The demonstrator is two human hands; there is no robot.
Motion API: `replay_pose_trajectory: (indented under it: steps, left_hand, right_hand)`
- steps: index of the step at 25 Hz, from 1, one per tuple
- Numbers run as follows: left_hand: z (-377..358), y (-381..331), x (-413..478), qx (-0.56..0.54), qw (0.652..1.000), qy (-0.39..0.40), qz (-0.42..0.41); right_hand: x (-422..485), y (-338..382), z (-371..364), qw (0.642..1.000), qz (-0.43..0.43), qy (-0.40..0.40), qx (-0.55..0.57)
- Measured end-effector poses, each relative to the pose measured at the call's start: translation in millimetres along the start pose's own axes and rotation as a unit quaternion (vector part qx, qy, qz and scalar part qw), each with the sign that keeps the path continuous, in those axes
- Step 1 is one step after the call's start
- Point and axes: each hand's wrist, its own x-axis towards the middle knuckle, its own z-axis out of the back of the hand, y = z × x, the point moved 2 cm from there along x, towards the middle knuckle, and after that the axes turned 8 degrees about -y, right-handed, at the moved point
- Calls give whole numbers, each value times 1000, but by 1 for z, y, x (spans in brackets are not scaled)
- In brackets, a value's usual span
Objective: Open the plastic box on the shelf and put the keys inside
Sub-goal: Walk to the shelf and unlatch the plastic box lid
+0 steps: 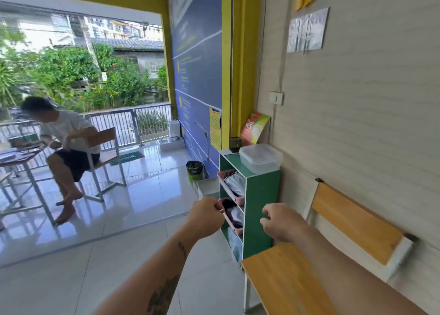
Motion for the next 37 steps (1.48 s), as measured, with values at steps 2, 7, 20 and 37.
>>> replay_pose_trajectory:
  steps: [2, 7, 20, 37]
  left_hand:
    - [2, 6, 44, -5, 1000, 8, -9]
    - [-20, 10, 164, -6, 999, 26, -30]
    - [-124, -21, 474, -48, 995, 80, -46]
    - [-282, 51, 756, -26, 952, 282, -111]
  right_hand:
    - [41, 12, -6, 1000, -3, 1, 10]
    - [161, 17, -22, 1000, -19, -13, 18]
    - [449, -33, -23, 997, -63, -45, -22]
    - [648, -31, -125, 967, -233, -33, -97]
